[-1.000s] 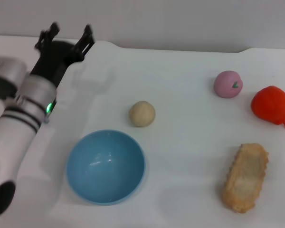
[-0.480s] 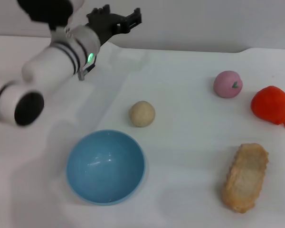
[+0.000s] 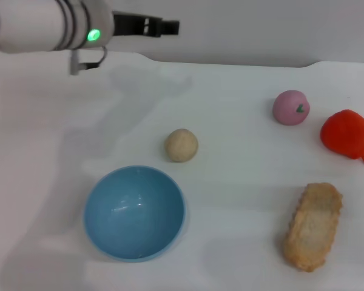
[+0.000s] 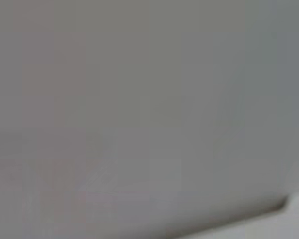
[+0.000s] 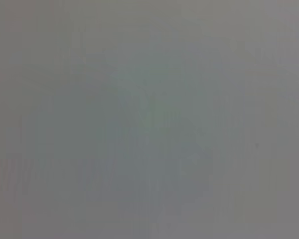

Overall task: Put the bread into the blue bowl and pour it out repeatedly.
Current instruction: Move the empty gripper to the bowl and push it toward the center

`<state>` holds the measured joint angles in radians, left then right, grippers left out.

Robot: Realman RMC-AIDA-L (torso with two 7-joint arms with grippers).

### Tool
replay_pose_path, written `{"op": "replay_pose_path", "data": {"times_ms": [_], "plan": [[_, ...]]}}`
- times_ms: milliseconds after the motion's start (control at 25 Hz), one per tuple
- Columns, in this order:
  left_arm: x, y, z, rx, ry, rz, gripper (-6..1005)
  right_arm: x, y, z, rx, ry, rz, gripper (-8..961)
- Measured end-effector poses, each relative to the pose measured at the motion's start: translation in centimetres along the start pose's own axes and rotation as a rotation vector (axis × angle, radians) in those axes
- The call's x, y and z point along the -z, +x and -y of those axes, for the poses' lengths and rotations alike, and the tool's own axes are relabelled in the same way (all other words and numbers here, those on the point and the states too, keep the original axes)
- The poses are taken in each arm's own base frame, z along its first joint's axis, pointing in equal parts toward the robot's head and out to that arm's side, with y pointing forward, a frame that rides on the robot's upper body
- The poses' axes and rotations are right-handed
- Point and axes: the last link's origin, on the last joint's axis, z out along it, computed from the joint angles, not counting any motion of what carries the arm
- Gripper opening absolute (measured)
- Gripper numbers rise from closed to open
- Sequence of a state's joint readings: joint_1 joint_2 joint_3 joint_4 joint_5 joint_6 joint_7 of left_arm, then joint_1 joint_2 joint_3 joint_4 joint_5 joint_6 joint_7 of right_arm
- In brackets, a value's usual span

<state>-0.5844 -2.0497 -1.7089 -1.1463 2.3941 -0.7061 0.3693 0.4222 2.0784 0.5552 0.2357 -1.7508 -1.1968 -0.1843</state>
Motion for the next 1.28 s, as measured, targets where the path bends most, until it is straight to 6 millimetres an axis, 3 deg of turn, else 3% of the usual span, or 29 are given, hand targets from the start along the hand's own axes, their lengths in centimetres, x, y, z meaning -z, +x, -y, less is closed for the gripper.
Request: {"op": "replay_pose_path", "data": {"times_ms": [240,640,1040,1280], "plan": [[3.7,-1.8,0.7,0.050,-0.068,0.193,874,-0.2,0.3,0.7,0.036,0.005,-0.014,758],[5.7,-5.0,1.1,0.026,-0.028,0.446,875,-0.2,0.5,1.8,0.070,0.021,-0.023,757],[9.9,-6.5,1.8,0.038,0.048,0.495,874,0.1,0.8,2.4,0.075,0.039,-0.042,757],[11.3,-7.9,2.7,0.067,0.090,0.535,875,-0.4,0.7,2.2,0.082,0.031,-0.042,757]]}}
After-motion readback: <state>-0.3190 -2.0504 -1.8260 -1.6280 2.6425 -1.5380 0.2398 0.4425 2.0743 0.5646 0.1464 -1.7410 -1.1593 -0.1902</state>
